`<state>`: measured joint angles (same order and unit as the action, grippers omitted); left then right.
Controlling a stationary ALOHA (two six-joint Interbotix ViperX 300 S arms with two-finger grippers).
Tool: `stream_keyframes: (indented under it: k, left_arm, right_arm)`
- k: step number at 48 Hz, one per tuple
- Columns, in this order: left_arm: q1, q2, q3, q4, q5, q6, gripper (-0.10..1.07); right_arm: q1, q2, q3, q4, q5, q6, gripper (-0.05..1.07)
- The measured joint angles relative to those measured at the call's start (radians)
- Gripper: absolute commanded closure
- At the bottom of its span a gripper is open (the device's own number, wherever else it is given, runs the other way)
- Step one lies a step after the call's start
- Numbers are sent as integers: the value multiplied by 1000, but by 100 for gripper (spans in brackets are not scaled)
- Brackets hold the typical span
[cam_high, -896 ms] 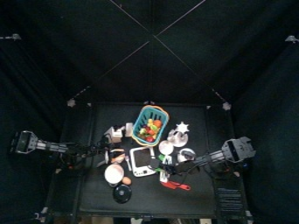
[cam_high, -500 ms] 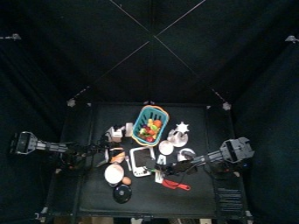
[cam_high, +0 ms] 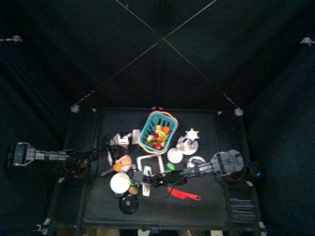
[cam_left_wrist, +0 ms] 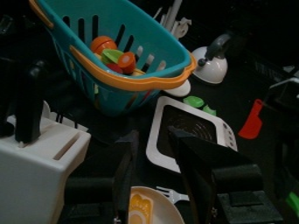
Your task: Place corn shuck into pot
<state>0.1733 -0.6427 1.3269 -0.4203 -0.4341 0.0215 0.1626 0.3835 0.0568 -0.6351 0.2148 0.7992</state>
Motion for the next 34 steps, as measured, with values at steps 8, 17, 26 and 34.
stream_keyframes:
  k: [8, 17, 26, 34]
  left_arm:
    - [0, -25, 0, 0, 23, 0, 22]
    - [0, -28, 0, 0, 32, 2, 22]
    - [0, -29, 0, 3, 35, 0, 22]
    - [0, -29, 2, 6, 44, 0, 23]
  right_arm:
    - [-2, 83, -110, -8, -12, 2, 52]
    - [-9, 156, -193, 5, -14, 11, 52]
    - [-26, 181, -216, 43, -12, 12, 46]
    - [-34, 181, -216, 48, -12, 12, 31]
